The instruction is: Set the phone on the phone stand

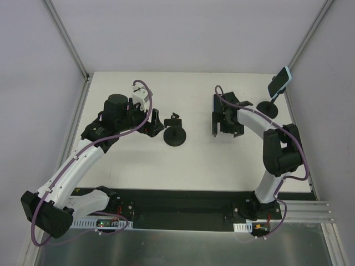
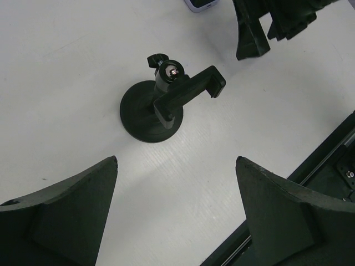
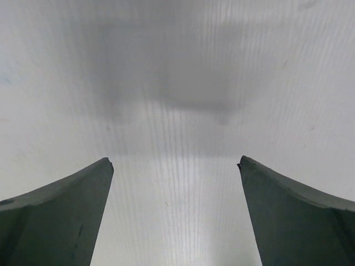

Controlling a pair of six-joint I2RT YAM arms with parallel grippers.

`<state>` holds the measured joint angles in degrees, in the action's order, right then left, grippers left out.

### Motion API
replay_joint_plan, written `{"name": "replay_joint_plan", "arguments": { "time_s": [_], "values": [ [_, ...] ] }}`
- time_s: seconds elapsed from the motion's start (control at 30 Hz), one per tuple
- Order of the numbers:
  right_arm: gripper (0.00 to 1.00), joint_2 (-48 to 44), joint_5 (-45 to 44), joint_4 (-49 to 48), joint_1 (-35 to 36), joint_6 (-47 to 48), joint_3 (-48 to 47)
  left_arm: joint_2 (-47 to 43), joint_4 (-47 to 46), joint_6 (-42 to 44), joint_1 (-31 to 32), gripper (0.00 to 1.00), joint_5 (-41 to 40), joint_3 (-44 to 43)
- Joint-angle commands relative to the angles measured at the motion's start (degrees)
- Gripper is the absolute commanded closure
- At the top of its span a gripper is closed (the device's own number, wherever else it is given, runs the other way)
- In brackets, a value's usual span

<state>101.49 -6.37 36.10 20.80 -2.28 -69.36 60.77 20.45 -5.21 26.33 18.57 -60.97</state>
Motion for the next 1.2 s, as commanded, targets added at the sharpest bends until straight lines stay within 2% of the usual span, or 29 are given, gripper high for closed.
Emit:
{"name": "replay_joint_plan", "arguments": {
  "time_s": [0.0,0.03,0.1,0.2,0.3,0.33,0.4,0.6,0.83,0.9,1.07,1.17],
  "values": [
    [0.0,6.2,1.8,-2.4,-2.6,-0.2,-13.5,0.1,-1.6,-0.1,0.5,0.14,-0.5,0.6],
    [0.03,8.3,1.4,-1.9,-3.0,-0.2,-16.0,-0.1,-1.6,0.1,0.6,0.14,-0.6,0.7],
    [0.03,14.8,0.9,1.0,-3.8,-0.2,-24.5,-0.2,-1.6,0.4,0.6,0.14,-1.2,0.9],
    [0.03,22.7,-0.9,2.3,-4.5,0.3,-32.5,-0.3,-1.6,0.6,0.7,0.14,-1.6,0.9],
    [0.03,31.3,-2.0,9.9,-5.2,0.5,-46.0,-0.2,-1.6,0.6,0.6,0.15,-1.5,0.9],
    [0.03,33.1,-5.0,11.8,-5.2,0.5,-53.3,0.0,-1.6,0.6,0.6,0.15,-1.5,0.9],
    [0.03,37.5,-7.3,14.6,-5.2,0.9,-58.8,0.0,-1.6,0.6,0.5,0.14,-1.5,0.9],
    [0.03,41.8,-6.3,14.9,-6.7,0.1,-64.2,-0.1,-1.6,0.6,0.6,0.14,-1.5,0.9],
    [0.01,45.9,-1.3,17.4,-7.6,3.6,-68.9,0.0,-1.6,0.5,0.5,0.14,-0.7,0.8],
    [0.05,47.2,-0.7,18.0,-7.6,4.1,-69.9,0.2,-1.6,0.3,0.6,0.14,-0.6,0.7],
    [0.06,49.1,1.8,18.7,-7.5,3.5,-72.1,0.5,-1.6,0.5,0.5,0.14,-0.6,0.8],
    [0.1,50.8,-1.2,21.5,-6.9,2.7,-75.0,0.6,-1.6,0.5,0.5,0.14,-0.6,0.8]
  ]
}}
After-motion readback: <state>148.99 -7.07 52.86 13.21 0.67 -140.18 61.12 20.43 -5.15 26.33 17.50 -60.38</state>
